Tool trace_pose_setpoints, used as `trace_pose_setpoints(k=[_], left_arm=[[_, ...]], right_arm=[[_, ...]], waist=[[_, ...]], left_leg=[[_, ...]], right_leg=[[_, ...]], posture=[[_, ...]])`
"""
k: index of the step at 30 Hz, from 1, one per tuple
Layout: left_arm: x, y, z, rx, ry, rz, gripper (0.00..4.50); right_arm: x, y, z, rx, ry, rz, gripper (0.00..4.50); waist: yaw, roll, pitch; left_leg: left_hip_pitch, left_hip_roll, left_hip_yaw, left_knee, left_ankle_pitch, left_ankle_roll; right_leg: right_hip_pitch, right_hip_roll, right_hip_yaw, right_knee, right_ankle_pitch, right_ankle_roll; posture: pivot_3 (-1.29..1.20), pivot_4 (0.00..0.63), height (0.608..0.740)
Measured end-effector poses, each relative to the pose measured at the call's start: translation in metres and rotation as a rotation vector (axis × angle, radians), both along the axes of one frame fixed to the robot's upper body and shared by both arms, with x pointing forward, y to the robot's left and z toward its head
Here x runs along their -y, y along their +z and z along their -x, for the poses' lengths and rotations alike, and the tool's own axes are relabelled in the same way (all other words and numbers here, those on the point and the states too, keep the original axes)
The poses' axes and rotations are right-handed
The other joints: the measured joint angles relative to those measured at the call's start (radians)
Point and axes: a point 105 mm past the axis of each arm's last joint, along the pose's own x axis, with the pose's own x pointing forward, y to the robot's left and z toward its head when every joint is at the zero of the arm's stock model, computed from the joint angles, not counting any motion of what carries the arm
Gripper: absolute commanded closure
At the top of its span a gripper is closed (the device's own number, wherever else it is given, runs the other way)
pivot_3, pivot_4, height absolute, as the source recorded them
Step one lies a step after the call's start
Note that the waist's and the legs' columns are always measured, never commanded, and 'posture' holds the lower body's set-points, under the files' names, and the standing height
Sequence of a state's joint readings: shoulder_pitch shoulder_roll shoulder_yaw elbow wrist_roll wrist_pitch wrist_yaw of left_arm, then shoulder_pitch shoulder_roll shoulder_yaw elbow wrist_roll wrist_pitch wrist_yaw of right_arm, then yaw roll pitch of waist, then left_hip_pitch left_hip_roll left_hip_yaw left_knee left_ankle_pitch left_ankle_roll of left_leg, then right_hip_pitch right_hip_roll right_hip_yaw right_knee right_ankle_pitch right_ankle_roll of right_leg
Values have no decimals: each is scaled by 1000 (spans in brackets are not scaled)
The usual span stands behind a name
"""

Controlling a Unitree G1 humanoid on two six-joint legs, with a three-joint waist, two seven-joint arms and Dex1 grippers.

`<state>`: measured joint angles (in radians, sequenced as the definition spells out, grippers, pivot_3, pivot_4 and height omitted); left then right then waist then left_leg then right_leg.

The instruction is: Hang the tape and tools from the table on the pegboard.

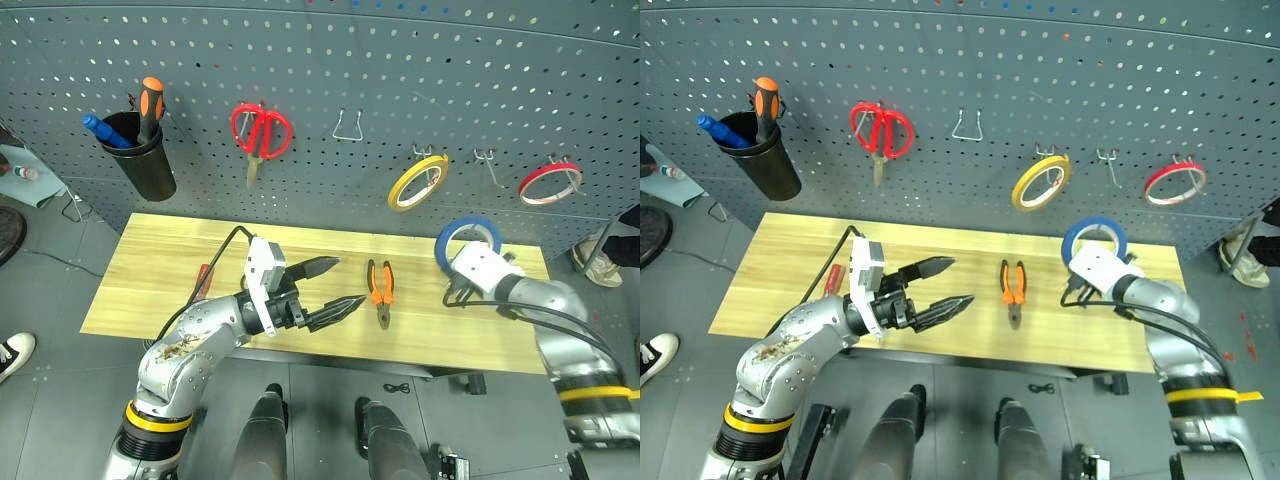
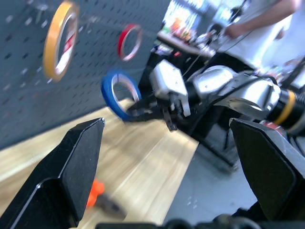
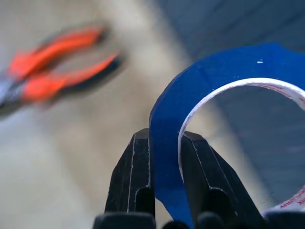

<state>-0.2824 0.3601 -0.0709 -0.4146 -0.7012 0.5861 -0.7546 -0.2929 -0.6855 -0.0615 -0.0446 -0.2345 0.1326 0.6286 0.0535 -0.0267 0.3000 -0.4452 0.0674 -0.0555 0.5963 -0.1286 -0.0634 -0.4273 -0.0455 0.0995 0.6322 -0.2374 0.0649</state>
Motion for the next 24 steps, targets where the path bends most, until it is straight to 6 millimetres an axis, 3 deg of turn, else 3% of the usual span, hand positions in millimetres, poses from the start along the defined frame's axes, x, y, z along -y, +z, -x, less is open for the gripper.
trace_pose_setpoints(k=[4, 9, 15, 21, 24], left_arm=[[1, 18, -10, -9, -1, 82, 0], [2, 35, -17, -13, -14, 152, 0], [1, 37, -19, -18, -12, 153, 0], [-1, 38, -16, -27, -27, 165, 0], [1, 39, -15, -28, -33, 164, 0]], right_arm=[[-16, 22, 13, 167, 32, 67, 4066], [-25, 36, 14, 285, 20, 75, 4066], [-30, 44, 14, 348, 31, 84, 4066], [-27, 56, -5, 379, 19, 74, 4066], [-24, 52, -18, 340, 12, 59, 4066]], waist=[[-12, 0, 0], [-26, 0, -1], [-35, 0, -1], [-43, 0, -1], [-42, -1, -1]], left_leg=[[-1, -1, 0, 5, 0, -1], [-4, -1, 0, 10, 0, -1], [-4, -1, 0, 10, 0, -1], [-4, 0, 0, 12, 1, -1], [-4, -1, 0, 12, 1, -1]], right_leg=[[2, 0, 0, -1, 2, 2], [2, 0, 0, -1, 4, 3], [2, 0, 0, -1, 5, 3], [3, 0, 0, 0, 7, 3], [3, 0, 0, -1, 7, 3]], posture=[[115, 230, 740], [112, 227, 740], [133, 229, 740], [132, 229, 740], [131, 229, 740]])
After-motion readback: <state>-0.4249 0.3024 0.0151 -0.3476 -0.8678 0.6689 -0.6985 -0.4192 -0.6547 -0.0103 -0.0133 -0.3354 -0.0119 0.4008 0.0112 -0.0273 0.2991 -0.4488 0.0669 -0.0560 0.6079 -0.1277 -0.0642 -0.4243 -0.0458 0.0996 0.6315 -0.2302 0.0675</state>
